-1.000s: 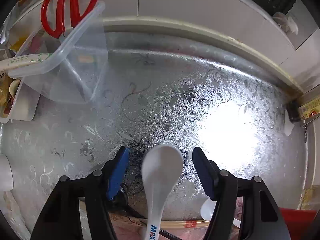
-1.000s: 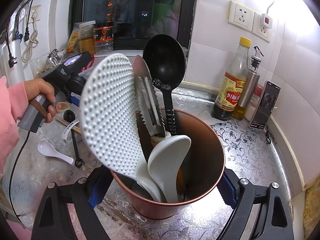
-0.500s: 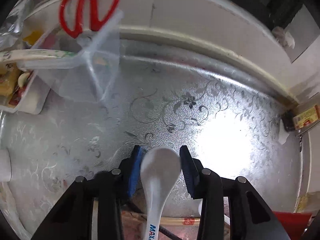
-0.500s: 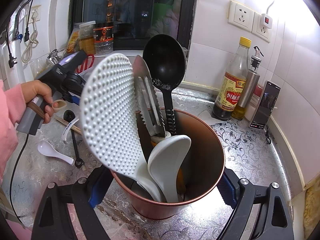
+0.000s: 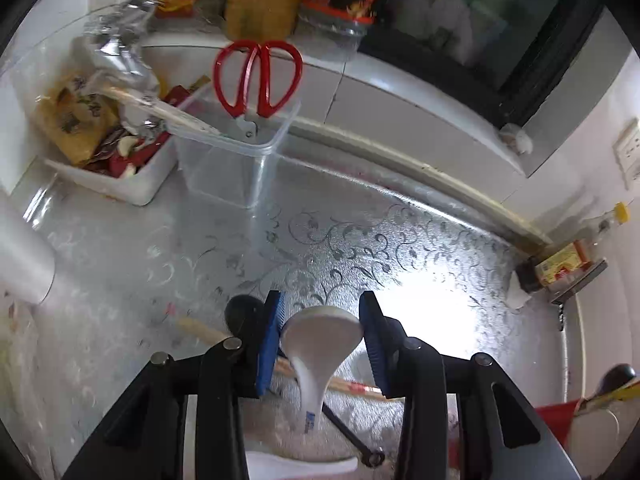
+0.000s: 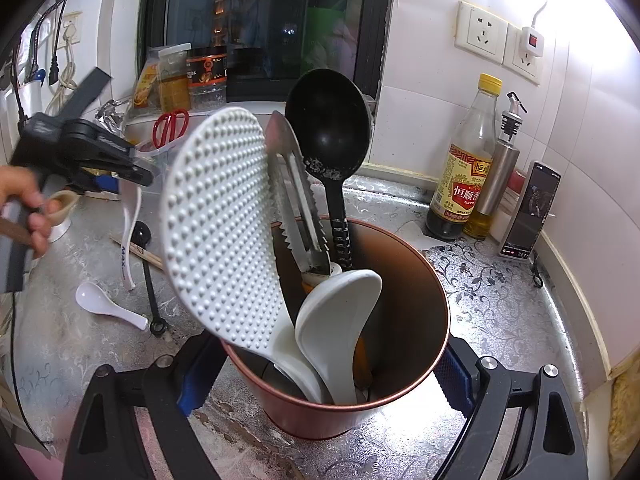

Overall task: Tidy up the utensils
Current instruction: 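Lift the white spoon off the counter with the left tool, then carry the white spoon over the red container with the left tool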

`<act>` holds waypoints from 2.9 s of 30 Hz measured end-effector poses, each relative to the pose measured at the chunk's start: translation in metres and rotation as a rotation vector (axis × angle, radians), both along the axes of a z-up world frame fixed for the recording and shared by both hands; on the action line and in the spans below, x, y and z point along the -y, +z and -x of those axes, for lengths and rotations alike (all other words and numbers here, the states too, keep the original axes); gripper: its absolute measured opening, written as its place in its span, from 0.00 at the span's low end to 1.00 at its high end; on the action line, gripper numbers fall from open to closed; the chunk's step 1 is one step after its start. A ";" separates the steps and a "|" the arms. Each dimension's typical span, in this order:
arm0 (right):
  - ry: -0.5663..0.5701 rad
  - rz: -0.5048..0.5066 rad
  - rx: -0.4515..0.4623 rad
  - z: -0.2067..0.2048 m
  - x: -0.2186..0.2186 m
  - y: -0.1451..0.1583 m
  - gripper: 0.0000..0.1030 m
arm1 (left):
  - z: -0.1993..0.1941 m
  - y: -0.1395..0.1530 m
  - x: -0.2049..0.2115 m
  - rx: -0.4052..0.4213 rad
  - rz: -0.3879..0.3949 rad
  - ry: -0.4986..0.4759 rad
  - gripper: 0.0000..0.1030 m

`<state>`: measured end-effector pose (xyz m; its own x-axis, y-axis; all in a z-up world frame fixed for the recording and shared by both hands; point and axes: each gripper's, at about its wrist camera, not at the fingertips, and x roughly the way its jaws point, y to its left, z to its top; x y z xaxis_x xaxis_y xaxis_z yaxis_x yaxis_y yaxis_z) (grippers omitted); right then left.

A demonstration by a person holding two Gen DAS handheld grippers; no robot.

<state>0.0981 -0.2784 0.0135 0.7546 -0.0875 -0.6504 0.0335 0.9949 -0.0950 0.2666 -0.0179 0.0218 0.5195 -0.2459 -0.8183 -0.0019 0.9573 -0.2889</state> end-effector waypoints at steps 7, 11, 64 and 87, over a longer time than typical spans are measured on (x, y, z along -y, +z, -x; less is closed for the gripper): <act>-0.001 -0.002 0.002 0.000 0.000 0.000 0.89 | 0.029 0.019 -0.010 0.044 0.017 0.010 0.39; -0.001 -0.002 0.007 0.000 0.000 0.001 0.89 | 0.036 0.035 -0.011 0.084 0.029 0.012 0.39; 0.008 -0.010 0.016 0.000 0.000 -0.001 0.89 | 0.009 -0.067 0.016 -0.183 -0.003 -0.136 0.05; 0.012 -0.020 -0.005 -0.001 0.003 -0.007 0.89 | 0.059 0.085 0.017 0.201 -0.022 -0.166 0.05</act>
<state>0.0995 -0.2810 0.0069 0.7522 -0.0655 -0.6556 0.0216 0.9970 -0.0748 0.2071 -0.0347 0.1065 0.6261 -0.3246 -0.7089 0.2110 0.9459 -0.2466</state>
